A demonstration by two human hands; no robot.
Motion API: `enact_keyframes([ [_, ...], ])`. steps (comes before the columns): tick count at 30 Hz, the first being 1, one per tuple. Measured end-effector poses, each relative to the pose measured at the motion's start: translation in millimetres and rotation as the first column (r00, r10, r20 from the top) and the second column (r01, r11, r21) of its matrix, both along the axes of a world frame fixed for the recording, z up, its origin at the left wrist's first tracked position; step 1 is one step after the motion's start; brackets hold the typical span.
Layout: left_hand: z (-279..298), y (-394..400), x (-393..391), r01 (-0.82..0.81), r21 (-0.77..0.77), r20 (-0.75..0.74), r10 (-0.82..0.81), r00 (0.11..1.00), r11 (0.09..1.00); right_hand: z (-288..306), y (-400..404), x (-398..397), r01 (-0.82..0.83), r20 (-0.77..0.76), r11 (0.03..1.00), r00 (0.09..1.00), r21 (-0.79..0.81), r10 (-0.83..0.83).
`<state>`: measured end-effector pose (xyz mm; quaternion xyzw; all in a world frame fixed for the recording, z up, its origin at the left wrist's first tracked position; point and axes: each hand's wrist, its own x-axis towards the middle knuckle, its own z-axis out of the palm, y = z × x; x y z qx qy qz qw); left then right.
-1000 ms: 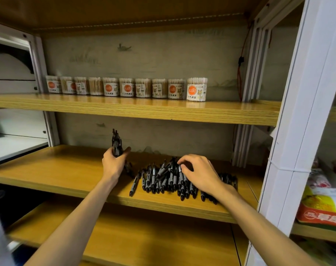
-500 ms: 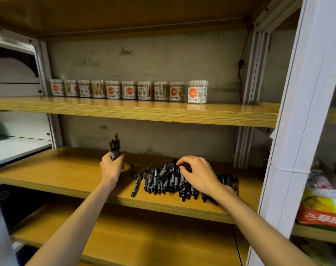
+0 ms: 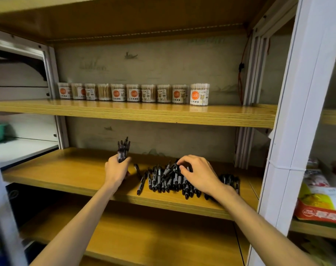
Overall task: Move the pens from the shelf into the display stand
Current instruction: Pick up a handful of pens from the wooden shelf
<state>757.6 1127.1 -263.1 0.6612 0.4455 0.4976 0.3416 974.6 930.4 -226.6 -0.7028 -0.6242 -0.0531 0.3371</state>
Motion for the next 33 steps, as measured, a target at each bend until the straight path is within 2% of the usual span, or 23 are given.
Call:
enact_keyframes([
  [3, 5, -9, -7, 0.037, 0.029, -0.102, -0.034, 0.994, 0.999, 2, -3, -9, -0.01, 0.003, 1.0, 1.0, -0.002, 0.01],
  [11, 15, -40, -26, 0.1, 0.03, -0.233, -0.091, 0.968, 0.995, 3, -9, -43, -0.052, 0.02, 0.999, 0.998, 0.009, 0.052],
  [17, 27, -89, -45, 0.188, 0.04, -0.215, -0.176, 0.961, 0.981, 1, -22, -63, -0.121, 0.036, 0.993, 0.992, 0.011, 0.121],
  [23, 41, -145, -61, 0.043, 0.07, -0.21, -0.028, 0.977, 0.997, 4, -47, -72, -0.23, 0.031, 0.973, 0.973, 0.022, 0.229],
  [28, 41, -222, -74, -0.082, 0.068, -0.208, 0.094, 0.974, 0.994, 1, -82, -81, -0.373, 0.042, 0.927, 0.928, 0.037, 0.371],
  [33, 41, -308, -100, -0.263, 0.098, -0.273, 0.28, 0.92, 0.96, 2, -126, -109, -0.509, 0.042, 0.859, 0.861, 0.049, 0.507],
])
